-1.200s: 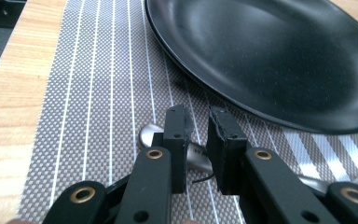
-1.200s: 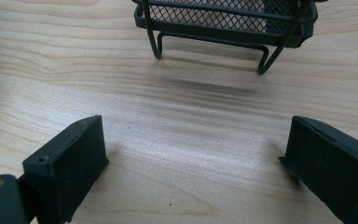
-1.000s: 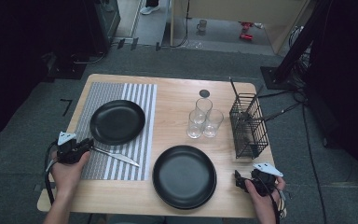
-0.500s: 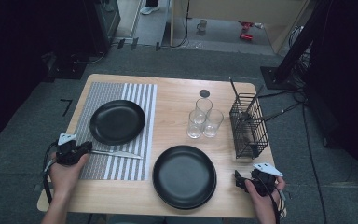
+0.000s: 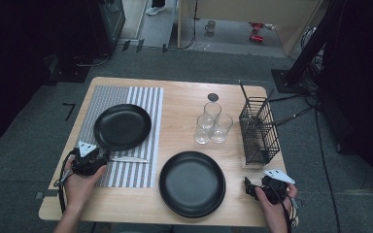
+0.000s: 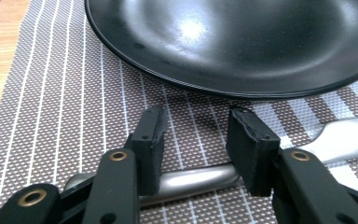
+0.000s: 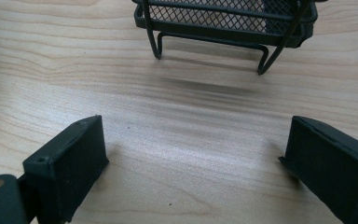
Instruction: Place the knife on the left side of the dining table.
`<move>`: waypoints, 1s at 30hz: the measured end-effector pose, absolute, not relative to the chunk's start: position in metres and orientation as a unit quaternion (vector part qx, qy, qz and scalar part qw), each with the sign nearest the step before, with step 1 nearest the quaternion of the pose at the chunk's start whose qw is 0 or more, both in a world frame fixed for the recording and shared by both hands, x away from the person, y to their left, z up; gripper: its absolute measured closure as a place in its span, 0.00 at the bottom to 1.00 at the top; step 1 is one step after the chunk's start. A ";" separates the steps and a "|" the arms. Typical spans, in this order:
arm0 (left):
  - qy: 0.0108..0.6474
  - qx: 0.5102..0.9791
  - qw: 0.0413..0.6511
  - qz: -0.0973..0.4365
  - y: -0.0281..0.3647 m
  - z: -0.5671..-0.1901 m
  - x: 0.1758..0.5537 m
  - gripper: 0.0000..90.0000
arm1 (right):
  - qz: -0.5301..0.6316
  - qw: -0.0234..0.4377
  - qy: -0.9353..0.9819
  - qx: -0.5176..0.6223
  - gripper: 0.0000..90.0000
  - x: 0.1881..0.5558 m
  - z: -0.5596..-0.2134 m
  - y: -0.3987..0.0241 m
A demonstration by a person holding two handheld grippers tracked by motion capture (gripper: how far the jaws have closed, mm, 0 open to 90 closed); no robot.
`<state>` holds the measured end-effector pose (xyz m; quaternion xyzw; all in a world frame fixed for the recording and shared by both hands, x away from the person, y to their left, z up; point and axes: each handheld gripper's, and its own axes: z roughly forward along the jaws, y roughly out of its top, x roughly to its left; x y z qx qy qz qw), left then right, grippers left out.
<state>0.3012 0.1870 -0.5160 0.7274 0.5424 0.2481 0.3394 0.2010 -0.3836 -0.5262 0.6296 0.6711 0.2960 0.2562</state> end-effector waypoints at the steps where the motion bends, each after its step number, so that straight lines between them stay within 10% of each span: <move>1: 0.541 0.728 0.340 0.248 0.187 -0.516 0.301 0.65 | 0.296 0.256 0.671 0.630 0.06 0.201 -0.526 -0.384; 20: 0.552 0.721 0.352 0.227 0.197 -0.515 0.276 0.67 | 0.296 0.256 0.671 0.629 0.06 0.201 -0.526 -0.384; 30: 0.553 0.691 0.420 0.199 0.211 -0.513 0.288 0.39 | 0.297 0.256 0.671 0.629 0.06 0.201 -0.526 -0.384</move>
